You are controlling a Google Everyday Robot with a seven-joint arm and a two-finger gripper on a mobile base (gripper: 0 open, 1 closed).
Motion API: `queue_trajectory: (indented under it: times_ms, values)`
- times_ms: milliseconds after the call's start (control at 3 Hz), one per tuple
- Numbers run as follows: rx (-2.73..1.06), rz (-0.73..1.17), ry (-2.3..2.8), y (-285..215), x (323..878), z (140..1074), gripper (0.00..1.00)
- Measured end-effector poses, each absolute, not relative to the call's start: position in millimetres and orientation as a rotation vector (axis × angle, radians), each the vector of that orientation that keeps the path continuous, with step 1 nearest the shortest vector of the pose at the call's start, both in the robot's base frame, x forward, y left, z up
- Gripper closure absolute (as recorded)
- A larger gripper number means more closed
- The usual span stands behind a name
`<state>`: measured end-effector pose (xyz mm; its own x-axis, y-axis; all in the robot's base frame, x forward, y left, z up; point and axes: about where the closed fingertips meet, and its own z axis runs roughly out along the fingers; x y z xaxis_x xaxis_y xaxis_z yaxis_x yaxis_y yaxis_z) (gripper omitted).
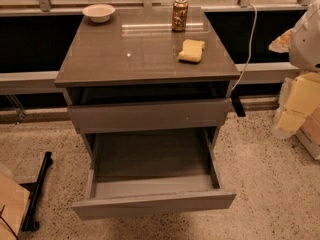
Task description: Close middle drawer
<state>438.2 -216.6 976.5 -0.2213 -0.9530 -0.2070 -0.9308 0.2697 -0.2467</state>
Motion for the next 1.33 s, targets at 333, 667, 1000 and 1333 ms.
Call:
queue_trajectory:
  times_ms: [333, 667, 1000, 1333]
  values:
    - [-1.724, -0.099, 2.231, -217, 438, 976, 0.00]
    - [-1.719, -0.105, 2.223, -216, 438, 974, 0.18]
    - [-1.723, -0.086, 2.188, -221, 441, 951, 0.42]
    - [-1.639, -0.066, 2.217, -248, 458, 900, 0.65]
